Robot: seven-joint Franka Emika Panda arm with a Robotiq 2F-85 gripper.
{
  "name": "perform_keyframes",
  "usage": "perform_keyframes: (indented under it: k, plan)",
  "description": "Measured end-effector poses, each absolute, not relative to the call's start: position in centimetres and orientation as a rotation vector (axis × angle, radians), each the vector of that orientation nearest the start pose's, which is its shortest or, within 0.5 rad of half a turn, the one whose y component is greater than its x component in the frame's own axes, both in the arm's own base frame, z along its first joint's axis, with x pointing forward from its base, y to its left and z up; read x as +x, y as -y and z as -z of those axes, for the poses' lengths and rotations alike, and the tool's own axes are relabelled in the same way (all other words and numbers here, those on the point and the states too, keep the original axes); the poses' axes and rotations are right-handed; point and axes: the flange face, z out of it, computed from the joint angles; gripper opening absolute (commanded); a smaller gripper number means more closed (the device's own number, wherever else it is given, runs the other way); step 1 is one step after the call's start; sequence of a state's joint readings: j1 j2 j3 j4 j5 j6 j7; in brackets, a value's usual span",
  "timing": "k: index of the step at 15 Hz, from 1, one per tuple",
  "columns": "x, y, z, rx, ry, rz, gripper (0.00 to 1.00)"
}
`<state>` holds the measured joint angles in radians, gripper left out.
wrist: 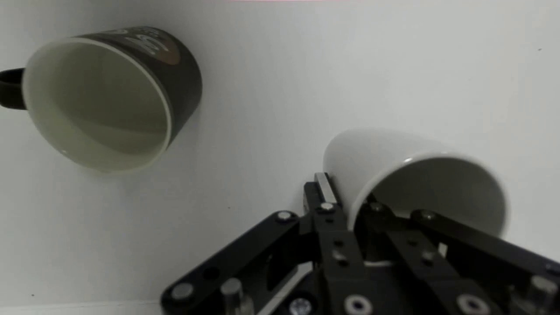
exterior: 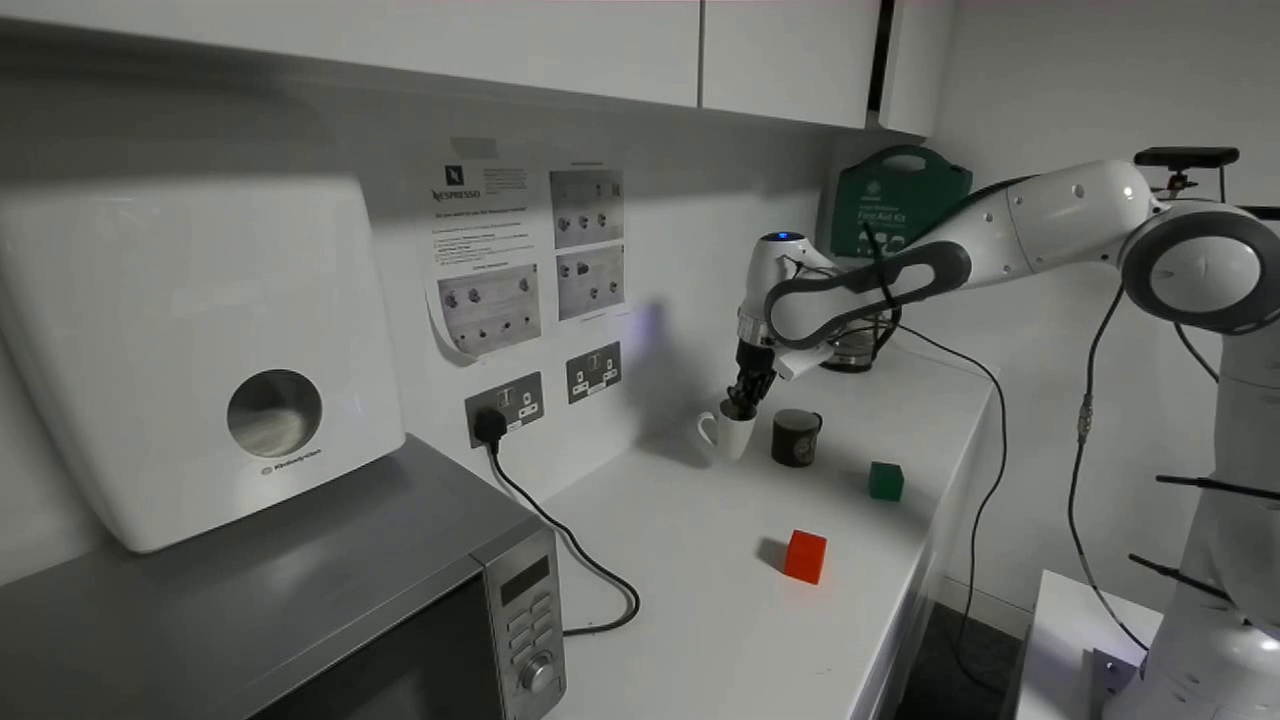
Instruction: Put the mugs on the table and then stack the blocks
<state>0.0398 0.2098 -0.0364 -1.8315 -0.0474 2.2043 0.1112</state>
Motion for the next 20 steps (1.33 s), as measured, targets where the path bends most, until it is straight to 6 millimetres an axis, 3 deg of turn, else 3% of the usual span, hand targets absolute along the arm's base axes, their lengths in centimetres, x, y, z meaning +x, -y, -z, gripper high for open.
perform_keyframes:
  k: [6, 15, 20]
  plan:
    - [63.1, 1.3, -42.4, -3.189, -0.213, 0.238, 0.02]
    - [63.5, 1.8, -38.4, -3.161, -0.264, 0.123, 0.02]
    - [63.9, 1.8, -37.3, -3.140, -0.286, 0.098, 0.02]
